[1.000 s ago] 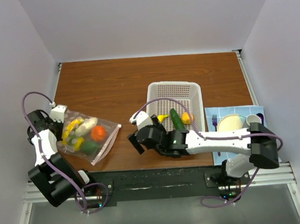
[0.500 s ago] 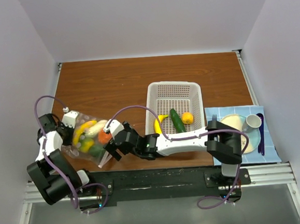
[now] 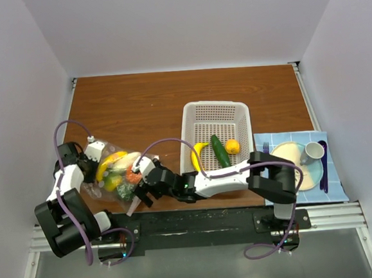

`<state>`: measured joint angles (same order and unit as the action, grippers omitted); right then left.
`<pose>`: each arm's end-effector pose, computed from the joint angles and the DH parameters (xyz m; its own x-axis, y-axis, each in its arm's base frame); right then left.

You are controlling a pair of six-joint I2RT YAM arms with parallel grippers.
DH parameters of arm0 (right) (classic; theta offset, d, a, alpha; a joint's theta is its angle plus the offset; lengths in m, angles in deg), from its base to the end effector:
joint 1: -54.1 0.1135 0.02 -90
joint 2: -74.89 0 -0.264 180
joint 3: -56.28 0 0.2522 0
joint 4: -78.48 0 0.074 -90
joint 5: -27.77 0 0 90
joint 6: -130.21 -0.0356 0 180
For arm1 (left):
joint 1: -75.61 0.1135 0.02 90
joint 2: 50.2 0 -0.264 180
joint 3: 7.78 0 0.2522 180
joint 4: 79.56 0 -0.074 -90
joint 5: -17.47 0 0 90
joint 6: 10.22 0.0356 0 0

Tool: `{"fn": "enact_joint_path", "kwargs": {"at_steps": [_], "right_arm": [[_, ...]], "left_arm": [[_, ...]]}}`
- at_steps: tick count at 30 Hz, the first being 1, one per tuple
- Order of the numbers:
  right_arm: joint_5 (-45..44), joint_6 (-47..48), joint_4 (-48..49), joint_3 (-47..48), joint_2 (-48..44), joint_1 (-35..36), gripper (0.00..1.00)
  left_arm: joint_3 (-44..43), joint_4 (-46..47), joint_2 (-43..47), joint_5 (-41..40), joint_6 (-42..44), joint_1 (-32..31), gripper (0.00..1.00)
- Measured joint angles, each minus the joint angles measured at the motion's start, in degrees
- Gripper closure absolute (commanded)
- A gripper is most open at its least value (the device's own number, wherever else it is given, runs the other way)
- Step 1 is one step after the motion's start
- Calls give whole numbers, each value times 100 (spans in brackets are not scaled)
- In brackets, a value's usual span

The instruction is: Open the zip-top bag and remove the fake food

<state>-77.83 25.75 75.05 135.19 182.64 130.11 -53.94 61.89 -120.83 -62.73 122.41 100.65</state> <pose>0.1091 0.3984 0.1855 -0.3446 -0.3884 -0.8546 -0.8195 0.5685 0.0721 0.1942 0.0840 0.1609 -0.8291 0.3493 -0.4365 0.2914 0.9364 0.1957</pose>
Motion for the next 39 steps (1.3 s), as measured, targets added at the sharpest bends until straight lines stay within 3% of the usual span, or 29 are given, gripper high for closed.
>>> {"fn": "enact_joint_path", "kwargs": {"at_steps": [9, 16, 23, 28, 39], "right_arm": [[-144, -138, 264, -645, -1043, -2, 1], [-142, -120, 343, -616, -527, 9, 1], [-144, -2, 293, -170, 146, 39, 7], [-142, 0, 345, 68, 315, 107, 10], [125, -533, 688, 374, 927, 317, 4]], "left_arm": [[127, 411, -138, -328, -2, -2, 90], [127, 446, -153, -422, -61, -57, 90], [125, 435, -153, -496, -155, -120, 90], [122, 424, -151, -588, -289, -188, 95], [411, 114, 407, -1043, -706, -345, 95]]}}
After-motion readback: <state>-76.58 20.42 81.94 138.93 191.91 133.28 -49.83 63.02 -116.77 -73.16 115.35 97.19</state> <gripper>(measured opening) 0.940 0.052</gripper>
